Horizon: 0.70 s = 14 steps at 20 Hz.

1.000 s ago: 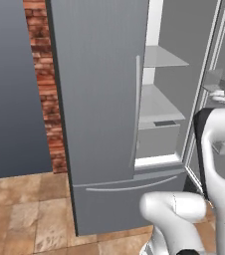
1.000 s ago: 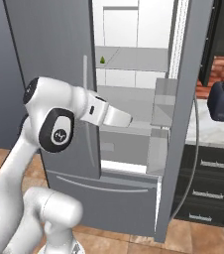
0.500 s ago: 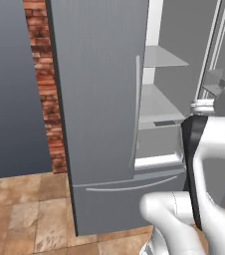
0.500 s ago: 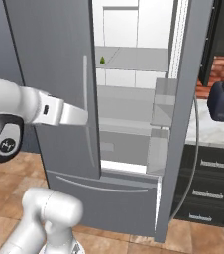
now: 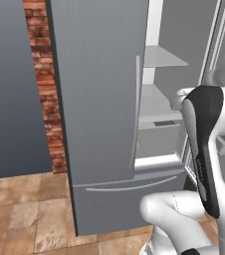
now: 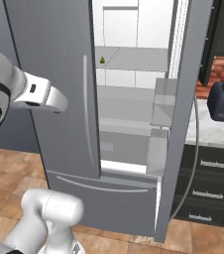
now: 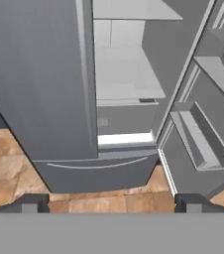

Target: There is a bowl on the dining counter. Grab a lemon wedge from the fridge and place it in the bowl. Then get the liquor bottle and glass cup from the cabinet and place them next to the bowl.

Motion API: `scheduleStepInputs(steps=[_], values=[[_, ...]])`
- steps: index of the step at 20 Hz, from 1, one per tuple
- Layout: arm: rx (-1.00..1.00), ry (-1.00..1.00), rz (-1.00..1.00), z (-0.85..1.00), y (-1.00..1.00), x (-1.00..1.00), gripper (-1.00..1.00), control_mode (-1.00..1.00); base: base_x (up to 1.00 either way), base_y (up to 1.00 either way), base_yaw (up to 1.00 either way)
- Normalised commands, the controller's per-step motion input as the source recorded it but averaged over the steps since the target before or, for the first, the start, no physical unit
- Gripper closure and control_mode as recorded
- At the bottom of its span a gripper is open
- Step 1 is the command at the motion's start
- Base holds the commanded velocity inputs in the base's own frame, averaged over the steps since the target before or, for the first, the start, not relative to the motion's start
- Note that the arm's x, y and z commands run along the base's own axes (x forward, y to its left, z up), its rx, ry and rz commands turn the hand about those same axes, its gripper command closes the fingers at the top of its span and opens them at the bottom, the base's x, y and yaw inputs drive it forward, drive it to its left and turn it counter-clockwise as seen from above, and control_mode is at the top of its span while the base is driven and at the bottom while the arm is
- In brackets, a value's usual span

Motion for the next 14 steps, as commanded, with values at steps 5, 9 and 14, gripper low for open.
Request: scheduleStepInputs(steps=[5,9,14], values=[[0.06,-0.11,0.07,-0.25,0.16,0.28,-1.00,-1.00,0.00,0.00,0.00],[0.00,-0.14,0.02,-0.26,0.09,0.40,-1.00,-1.00,0.00,0.00,0.00],[0.00,-0.05,0.02,-0.11,0.06,0.54,-1.00,-1.00,0.00,0.00,0.00]])
